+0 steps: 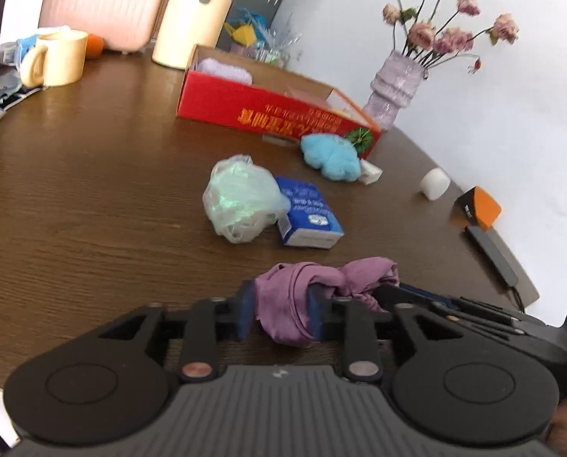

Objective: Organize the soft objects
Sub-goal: 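Grasp the purple fabric scrunchie with the left tool and lift it, then lower the purple scrunchie into the box and open the left tool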

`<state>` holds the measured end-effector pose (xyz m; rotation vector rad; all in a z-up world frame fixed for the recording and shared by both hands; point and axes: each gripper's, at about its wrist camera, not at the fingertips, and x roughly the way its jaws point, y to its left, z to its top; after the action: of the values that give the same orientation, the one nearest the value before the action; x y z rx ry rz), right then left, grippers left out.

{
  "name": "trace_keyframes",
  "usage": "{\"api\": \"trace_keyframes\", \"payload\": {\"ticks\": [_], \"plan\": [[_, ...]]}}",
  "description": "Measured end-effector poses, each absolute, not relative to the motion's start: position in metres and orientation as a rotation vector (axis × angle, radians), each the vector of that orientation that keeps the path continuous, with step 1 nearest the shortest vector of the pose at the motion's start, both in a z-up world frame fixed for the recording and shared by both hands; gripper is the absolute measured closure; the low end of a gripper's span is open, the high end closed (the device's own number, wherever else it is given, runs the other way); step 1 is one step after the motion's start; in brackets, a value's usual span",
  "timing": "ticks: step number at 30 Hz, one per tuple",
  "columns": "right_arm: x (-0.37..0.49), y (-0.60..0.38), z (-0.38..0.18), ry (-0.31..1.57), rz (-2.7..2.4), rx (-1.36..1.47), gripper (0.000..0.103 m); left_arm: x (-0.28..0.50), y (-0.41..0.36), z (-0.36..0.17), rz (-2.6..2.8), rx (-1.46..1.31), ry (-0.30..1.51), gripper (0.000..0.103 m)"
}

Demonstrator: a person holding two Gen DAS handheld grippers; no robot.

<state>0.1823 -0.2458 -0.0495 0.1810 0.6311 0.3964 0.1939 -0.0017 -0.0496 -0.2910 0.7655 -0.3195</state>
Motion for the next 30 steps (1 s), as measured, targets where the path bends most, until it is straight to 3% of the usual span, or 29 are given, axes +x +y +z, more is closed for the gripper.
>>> {"api": "trace_keyframes", "payload": {"ticks": [3, 6, 10, 11, 14, 15, 23, 30], "plan": [[0.178, -0.248, -0.04, 0.594, 0.367, 0.164, 0.069, 0.189, 0.001, -0.044, -0.338, -0.303, 0.727, 0.057], [0.186, -0.25, -0.039, 0.598, 0.343, 0.159, 0.069, 0.189, -0.001, -0.043, -0.367, -0.309, 0.719, 0.058], [0.199, -0.249, -0.047, 0.631, 0.347, 0.183, 0.069, 0.195, -0.007, -0.054, -0.386, -0.31, 0.749, 0.076], [0.2, -0.248, -0.049, 0.643, 0.361, 0.184, 0.071, 0.196, -0.007, -0.056, -0.393, -0.313, 0.755, 0.077], [0.203, -0.241, -0.054, 0.66, 0.376, 0.159, 0.092, 0.199, -0.005, -0.059, -0.421, -0.317, 0.757, 0.082], [0.203, -0.238, -0.054, 0.659, 0.374, 0.143, 0.095, 0.2, -0.003, -0.059, -0.422, -0.325, 0.757, 0.087], [0.225, -0.251, -0.003, 0.546, 0.414, 0.167, 0.098, 0.213, -0.003, -0.031, -0.517, -0.29, 0.658, 0.092], [0.358, -0.229, 0.07, 0.383, 0.435, 0.074, 0.098, 0.317, 0.004, 0.045, -0.54, -0.213, 0.467, 0.092]]}}
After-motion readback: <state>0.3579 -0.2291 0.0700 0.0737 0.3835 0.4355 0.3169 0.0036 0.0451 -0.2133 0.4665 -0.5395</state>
